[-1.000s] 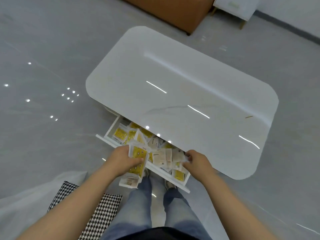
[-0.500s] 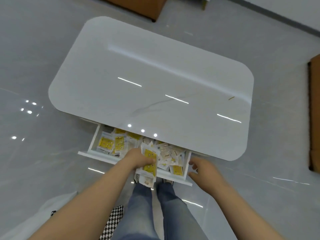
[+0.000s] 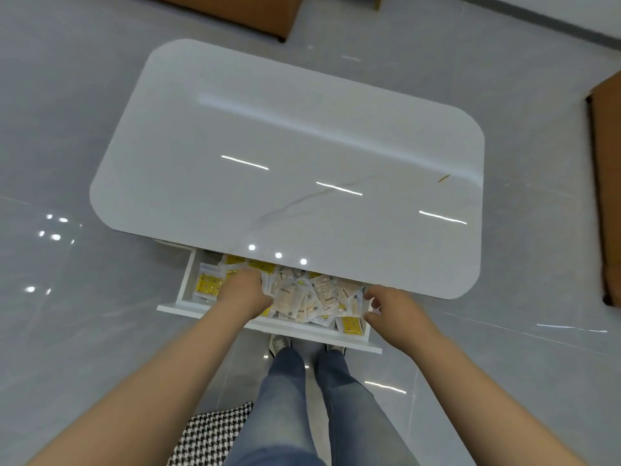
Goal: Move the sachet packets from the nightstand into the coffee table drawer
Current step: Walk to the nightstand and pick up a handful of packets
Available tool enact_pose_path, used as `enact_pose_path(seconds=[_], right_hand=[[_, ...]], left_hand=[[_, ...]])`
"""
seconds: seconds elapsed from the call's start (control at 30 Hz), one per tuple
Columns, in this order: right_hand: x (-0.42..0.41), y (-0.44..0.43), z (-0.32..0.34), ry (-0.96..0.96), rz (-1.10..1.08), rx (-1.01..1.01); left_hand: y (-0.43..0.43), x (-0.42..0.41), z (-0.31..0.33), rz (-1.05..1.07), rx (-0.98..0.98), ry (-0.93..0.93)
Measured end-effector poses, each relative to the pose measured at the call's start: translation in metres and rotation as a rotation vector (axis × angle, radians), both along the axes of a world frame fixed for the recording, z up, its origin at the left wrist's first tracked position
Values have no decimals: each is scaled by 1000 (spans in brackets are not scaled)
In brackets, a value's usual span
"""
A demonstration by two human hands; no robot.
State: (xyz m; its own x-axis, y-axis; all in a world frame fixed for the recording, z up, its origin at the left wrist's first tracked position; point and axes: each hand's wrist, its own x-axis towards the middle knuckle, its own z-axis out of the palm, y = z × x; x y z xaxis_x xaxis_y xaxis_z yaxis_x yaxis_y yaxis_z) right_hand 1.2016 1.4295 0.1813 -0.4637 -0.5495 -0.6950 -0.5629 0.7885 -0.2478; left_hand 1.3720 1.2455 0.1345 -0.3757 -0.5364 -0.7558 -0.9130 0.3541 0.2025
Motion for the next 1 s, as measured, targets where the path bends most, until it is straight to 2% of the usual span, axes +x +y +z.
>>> enact_pose_path(seconds=[0.23, 0.4, 1.0], right_hand=[[-10, 27, 34, 84, 6, -22], [-31, 76, 59, 147, -66, -69], [-195, 399, 150, 333, -452, -212]], left_hand=[[35, -28, 50, -231, -29, 122], [77, -71, 87, -382, -66, 201], [377, -302, 189, -774, -151, 384]])
